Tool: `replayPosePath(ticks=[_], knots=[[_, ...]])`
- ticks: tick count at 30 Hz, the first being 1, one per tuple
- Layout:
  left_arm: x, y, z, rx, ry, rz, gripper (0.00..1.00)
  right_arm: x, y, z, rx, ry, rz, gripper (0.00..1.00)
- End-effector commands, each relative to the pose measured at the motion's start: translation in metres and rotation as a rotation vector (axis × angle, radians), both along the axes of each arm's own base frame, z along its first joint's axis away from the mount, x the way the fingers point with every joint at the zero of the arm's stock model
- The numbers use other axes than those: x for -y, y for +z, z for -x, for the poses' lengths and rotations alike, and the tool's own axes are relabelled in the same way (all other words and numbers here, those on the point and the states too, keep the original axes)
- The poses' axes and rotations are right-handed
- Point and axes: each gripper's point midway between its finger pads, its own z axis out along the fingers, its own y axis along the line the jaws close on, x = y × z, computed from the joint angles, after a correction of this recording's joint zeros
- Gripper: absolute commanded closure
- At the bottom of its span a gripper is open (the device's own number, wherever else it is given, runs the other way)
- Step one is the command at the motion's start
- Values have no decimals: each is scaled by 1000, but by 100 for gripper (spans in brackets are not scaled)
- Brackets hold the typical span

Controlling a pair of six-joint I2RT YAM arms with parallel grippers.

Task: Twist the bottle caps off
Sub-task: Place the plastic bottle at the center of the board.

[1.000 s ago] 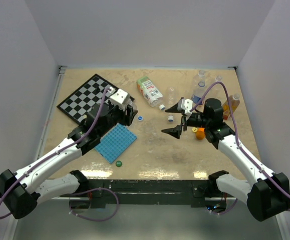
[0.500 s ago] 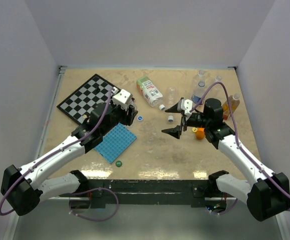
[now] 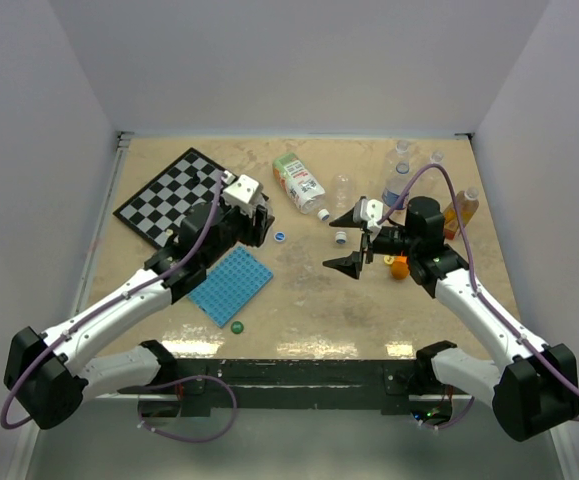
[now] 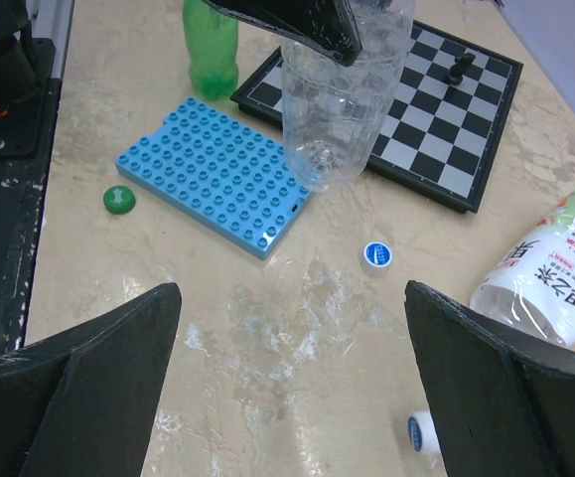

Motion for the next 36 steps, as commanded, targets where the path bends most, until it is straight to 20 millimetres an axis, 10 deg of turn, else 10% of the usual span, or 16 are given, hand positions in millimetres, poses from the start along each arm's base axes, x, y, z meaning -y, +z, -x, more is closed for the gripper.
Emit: replayPosePath(ticks=[1,18,36], knots=[[1,12,-12,56,12,9,75,1,17,-8,59,-13,-8,2],[-6,-36,-75,43,65,36,75,0,16,-8,60,-11,-2,2],[-24,-89,-93,-29,142,59,62,0,14,-8,59,-6,5,2]])
